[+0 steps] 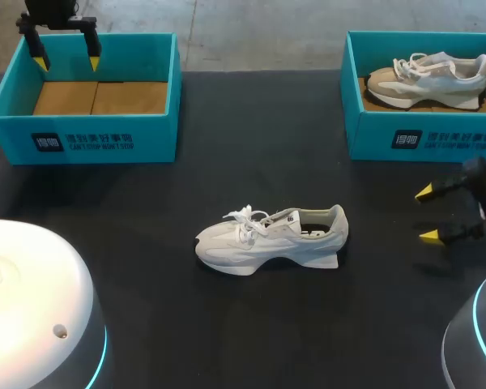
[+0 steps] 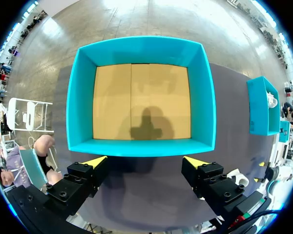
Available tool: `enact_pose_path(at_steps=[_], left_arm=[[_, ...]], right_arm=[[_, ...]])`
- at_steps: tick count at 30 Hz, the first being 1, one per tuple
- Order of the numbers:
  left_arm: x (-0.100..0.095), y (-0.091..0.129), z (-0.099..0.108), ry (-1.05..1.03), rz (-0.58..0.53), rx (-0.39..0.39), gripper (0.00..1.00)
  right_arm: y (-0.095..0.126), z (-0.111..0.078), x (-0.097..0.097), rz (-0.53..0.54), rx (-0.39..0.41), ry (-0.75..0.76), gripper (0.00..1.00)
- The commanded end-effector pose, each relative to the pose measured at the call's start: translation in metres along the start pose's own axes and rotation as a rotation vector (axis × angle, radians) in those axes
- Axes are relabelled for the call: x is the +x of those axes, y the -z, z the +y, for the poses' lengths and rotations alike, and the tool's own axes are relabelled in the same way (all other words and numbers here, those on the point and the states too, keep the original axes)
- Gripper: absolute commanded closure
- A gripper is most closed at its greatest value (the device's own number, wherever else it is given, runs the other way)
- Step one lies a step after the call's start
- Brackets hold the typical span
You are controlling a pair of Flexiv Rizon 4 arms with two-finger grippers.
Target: Take the shoe out of the shoebox, open the shoe tongue, remove and reinsert the insole, then place the shoe into the shoebox
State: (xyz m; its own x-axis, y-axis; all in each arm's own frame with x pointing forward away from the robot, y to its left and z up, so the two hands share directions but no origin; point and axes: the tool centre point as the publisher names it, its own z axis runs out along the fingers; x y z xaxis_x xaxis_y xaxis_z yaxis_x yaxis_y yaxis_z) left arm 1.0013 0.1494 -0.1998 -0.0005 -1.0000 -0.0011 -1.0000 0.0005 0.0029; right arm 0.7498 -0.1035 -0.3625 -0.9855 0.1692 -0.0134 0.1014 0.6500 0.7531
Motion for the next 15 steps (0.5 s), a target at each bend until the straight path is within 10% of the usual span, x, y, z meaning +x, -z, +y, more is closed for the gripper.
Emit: enact_pose_path(at_steps=[1, 15], left_arm=[[0.0, 0.0, 0.0, 0.0, 0.001, 0.001, 0.0], [0.0, 0.0, 0.0, 0.0, 0.001, 0.001, 0.0]], right_arm=[[-0.009, 0.0, 0.006, -0.021, -0.029, -0.001, 0.0], [-0.047, 0.015, 0.02, -0.018, -0.091, -0.012, 0.0]])
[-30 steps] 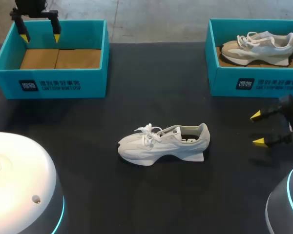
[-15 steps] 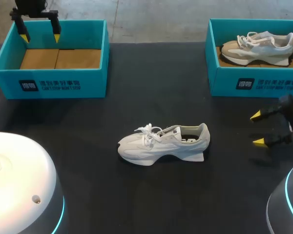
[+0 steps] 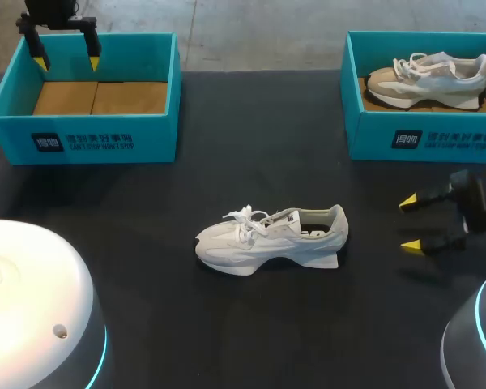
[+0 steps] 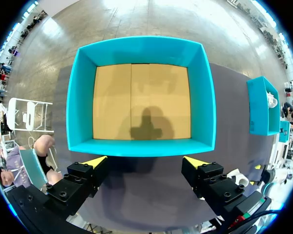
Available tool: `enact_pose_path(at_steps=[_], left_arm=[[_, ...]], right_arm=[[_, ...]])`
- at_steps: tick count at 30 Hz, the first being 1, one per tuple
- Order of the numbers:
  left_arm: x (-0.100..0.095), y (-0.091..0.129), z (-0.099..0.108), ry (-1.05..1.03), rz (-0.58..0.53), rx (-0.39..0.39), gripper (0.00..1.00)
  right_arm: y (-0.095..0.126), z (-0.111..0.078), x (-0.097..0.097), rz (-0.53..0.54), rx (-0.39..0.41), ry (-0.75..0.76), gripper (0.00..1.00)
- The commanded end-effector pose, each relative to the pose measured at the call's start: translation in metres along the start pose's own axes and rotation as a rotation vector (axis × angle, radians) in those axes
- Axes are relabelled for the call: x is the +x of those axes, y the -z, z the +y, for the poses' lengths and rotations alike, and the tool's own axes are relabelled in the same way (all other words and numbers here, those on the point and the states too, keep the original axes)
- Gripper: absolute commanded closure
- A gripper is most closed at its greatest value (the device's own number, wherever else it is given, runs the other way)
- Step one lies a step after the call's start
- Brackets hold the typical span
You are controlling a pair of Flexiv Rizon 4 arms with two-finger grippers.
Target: Take the shoe out of the shoebox, open the shoe tongue, remove and reinsert the insole, then place the shoe into the shoebox
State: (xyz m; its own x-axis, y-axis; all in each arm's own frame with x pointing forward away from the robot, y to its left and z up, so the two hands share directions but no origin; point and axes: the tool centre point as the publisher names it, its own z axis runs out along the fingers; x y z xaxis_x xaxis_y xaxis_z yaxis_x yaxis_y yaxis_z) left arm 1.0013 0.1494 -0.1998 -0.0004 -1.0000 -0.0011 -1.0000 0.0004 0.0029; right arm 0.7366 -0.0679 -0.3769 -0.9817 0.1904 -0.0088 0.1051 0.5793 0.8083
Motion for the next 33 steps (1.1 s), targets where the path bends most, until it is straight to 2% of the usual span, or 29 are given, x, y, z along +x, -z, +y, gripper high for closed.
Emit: enact_pose_path(at_steps=[1, 9, 17, 33], left_arm=[[0.0, 0.0, 0.0, 0.0, 0.001, 0.001, 0.0], [0.0, 0.0, 0.0, 0.0, 0.001, 0.001, 0.0], [0.0, 0.0, 0.0, 0.0, 0.001, 0.001, 0.0], [0.0, 0.0, 0.0, 0.0, 0.001, 0.001, 0.0]], right_arm=[[-0.016, 0.005, 0.001, -0.004, -0.003, 0.005, 0.0], [-0.036, 0.018, 0.004, -0.003, -0.017, 0.003, 0.0], [-0.058, 0.021, 0.007, -0.003, -0.042, -0.022, 0.0], [-0.1, 0.04, 0.015, 0.001, -0.107, -0.011, 0.0]])
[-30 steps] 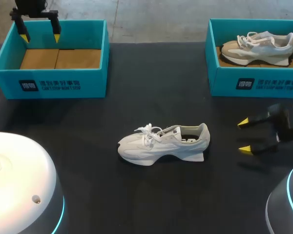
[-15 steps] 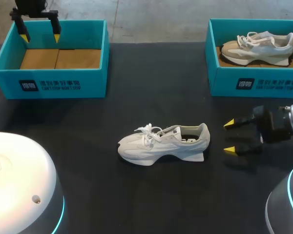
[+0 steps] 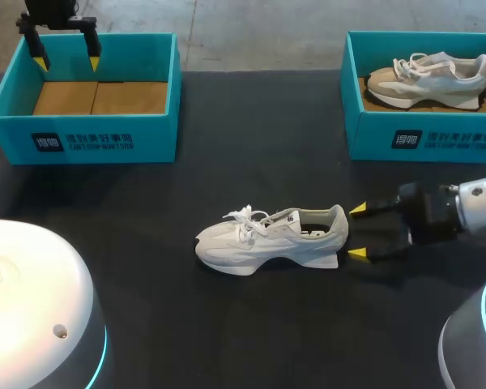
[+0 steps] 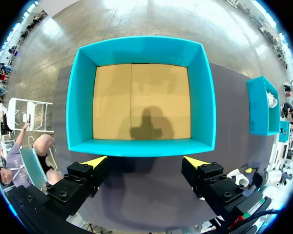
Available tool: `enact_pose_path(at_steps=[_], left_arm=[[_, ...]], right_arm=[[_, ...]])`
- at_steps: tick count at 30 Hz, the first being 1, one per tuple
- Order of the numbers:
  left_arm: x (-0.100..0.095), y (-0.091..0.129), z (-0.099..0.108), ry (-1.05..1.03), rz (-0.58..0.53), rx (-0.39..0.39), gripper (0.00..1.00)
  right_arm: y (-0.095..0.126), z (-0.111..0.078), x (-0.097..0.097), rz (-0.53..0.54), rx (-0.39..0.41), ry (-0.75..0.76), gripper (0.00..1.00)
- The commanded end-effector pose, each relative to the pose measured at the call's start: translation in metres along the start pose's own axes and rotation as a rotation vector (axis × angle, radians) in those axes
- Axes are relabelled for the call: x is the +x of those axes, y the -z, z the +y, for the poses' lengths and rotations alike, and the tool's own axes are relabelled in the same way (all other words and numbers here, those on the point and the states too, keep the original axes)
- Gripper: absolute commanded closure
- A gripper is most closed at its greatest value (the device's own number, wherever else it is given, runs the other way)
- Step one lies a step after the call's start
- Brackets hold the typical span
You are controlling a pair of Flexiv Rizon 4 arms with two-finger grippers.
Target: Take the shoe out of the shoebox, open the shoe tongue, remove and reinsert the insole, then place the shoe into the shoebox
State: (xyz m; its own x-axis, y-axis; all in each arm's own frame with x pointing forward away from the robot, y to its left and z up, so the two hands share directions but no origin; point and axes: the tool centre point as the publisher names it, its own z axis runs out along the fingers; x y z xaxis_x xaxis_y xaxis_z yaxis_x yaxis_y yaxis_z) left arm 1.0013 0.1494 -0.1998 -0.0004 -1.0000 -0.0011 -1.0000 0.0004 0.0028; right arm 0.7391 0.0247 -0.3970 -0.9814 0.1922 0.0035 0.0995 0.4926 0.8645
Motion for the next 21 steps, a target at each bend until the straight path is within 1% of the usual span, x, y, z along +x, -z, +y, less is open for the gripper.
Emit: enact_pose_path(at_steps=[1, 12, 21], left_arm=[[0.0, 0.0, 0.0, 0.0, 0.001, 0.001, 0.0], [0.0, 0.0, 0.0, 0.0, 0.001, 0.001, 0.0], [0.0, 0.0, 0.0, 0.0, 0.001, 0.001, 0.0]], right_arm=[[-0.017, 0.002, -0.001, -0.002, -0.006, 0.002, 0.0], [-0.043, 0.014, 0.002, 0.007, -0.019, 0.012, 0.0], [-0.057, 0.019, 0.001, 0.006, -0.03, 0.007, 0.0]])
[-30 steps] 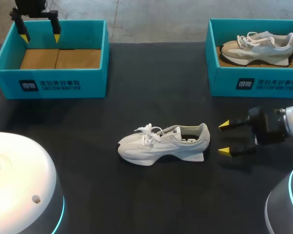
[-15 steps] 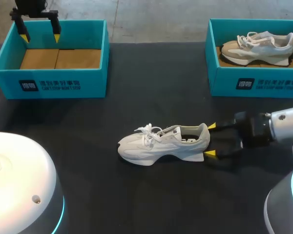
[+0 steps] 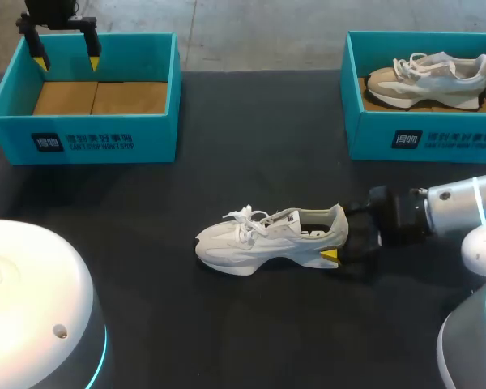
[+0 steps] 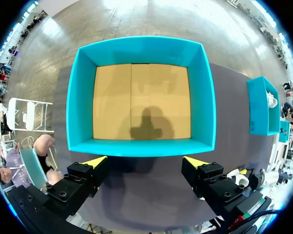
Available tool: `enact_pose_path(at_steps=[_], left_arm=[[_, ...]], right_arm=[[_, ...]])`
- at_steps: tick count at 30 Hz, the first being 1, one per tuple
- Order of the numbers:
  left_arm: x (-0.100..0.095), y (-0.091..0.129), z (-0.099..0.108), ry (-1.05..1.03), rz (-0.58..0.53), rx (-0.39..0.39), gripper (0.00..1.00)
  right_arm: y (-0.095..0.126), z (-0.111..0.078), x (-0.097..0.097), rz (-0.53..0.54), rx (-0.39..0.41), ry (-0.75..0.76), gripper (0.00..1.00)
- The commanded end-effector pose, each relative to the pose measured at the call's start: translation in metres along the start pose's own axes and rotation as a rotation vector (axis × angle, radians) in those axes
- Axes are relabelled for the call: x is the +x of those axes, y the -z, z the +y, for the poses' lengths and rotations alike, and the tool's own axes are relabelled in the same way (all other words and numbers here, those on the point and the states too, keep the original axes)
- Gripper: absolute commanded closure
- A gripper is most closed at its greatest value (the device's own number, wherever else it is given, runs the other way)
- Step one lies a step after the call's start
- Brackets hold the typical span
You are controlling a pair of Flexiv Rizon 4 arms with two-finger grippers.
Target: Take the shoe out of the shoebox, open the shoe tongue, remove and reinsert the insole, then place the shoe into the shoebox
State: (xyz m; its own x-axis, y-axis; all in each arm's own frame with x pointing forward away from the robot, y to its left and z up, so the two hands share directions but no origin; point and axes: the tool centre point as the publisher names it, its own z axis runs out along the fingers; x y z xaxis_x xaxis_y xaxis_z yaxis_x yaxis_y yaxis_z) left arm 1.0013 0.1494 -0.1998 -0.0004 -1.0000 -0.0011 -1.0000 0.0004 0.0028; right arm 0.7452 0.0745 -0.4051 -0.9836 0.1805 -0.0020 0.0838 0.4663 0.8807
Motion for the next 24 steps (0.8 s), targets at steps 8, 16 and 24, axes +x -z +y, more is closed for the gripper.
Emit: enact_pose_path(at_steps=[8, 16, 24], left_arm=[[0.0, 0.0, 0.0, 0.0, 0.001, 0.001, 0.0], [0.0, 0.0, 0.0, 0.0, 0.001, 0.001, 0.0], [0.0, 0.0, 0.0, 0.0, 0.001, 0.001, 0.0]], right_arm=[[-0.016, -0.001, -0.004, 0.006, -0.014, -0.001, 0.0], [-0.018, -0.007, -0.002, 0.02, -0.033, 0.004, 0.0], [-0.017, -0.012, -0.001, 0.026, -0.039, -0.003, 0.0]])
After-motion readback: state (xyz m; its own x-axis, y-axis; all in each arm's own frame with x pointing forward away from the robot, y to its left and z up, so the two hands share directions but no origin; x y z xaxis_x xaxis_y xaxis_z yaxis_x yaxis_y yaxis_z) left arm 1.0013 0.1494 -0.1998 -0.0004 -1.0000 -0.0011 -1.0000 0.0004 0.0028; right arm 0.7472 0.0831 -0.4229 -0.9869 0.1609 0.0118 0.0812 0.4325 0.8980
